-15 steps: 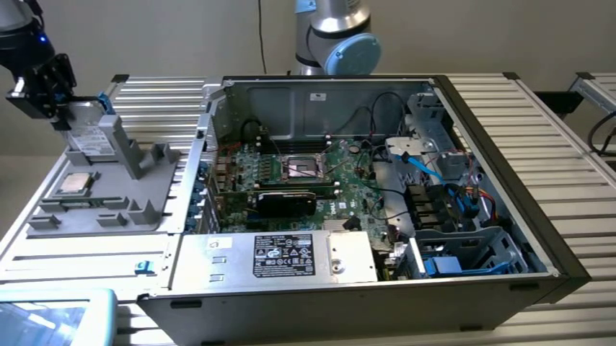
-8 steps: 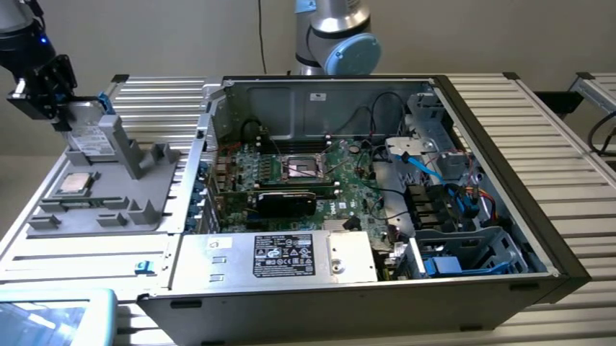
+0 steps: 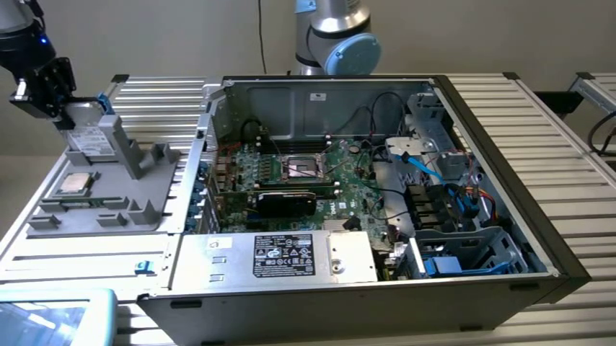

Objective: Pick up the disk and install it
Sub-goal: 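Pick up the disk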

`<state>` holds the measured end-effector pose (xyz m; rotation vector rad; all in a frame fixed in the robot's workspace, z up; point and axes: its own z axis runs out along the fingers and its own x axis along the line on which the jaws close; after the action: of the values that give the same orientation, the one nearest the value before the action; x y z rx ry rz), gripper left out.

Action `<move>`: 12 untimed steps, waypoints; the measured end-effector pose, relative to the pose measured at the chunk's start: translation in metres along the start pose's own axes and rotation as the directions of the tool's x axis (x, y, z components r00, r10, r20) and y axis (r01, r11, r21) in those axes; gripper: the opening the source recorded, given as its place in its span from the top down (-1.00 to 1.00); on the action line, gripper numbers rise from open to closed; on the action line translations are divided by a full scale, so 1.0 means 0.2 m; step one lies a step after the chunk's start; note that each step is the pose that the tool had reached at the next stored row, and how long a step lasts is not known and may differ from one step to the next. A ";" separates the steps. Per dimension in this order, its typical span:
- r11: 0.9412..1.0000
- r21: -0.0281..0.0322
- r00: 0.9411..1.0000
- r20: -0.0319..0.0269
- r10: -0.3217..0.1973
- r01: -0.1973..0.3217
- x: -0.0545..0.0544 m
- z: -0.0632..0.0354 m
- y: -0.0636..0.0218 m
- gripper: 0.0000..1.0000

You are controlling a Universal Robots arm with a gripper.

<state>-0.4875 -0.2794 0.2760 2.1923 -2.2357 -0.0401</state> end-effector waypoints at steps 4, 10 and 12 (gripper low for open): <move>1.000 0.000 1.000 0.000 0.000 0.000 0.00 -0.001 0.000 0.25; 1.000 0.001 1.000 0.000 0.000 0.000 0.00 -0.032 0.001 0.25; 1.000 0.001 1.000 0.000 0.000 0.000 0.00 -0.053 0.001 0.25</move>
<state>-0.4875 -0.2800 0.2866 2.1931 -2.2362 -0.0385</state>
